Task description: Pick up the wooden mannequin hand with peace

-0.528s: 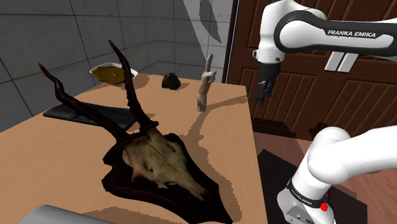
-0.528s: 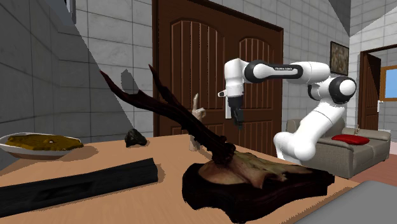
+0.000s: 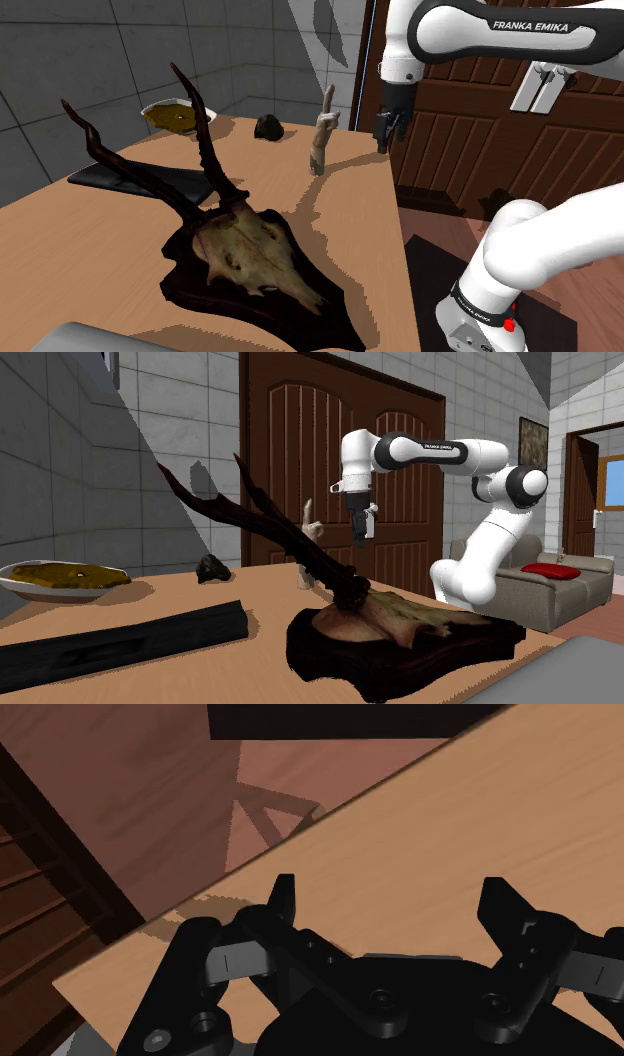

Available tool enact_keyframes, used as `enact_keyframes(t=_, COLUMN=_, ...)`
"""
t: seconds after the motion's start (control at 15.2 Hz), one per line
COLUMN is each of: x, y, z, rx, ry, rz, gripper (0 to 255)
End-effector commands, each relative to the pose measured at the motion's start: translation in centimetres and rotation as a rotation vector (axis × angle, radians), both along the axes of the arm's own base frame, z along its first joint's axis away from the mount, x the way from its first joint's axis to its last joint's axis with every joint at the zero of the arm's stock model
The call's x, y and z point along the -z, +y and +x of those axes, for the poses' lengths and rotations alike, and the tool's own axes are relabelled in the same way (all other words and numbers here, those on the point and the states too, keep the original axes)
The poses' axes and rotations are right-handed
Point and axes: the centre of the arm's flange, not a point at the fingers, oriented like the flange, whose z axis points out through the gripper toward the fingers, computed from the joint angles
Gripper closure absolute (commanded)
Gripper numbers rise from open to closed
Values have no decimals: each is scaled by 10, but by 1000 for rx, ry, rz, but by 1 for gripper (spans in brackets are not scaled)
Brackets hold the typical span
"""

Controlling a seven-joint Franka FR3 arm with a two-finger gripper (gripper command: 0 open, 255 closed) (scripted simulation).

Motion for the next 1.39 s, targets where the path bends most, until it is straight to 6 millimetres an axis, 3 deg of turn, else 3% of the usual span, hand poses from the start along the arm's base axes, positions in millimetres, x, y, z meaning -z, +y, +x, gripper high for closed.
enact_keyframes(t=0.0, x=-12, y=16, z=14, rx=28, ry=-22, rz=7, gripper=0)
enact_keyframes(t=0.79, x=-87, y=89, z=106, rx=185, ry=-150, rz=42, gripper=0)
enact_keyframes(t=1.32, x=-47, y=89, z=106, rx=185, ry=-150, rz=42, gripper=0)
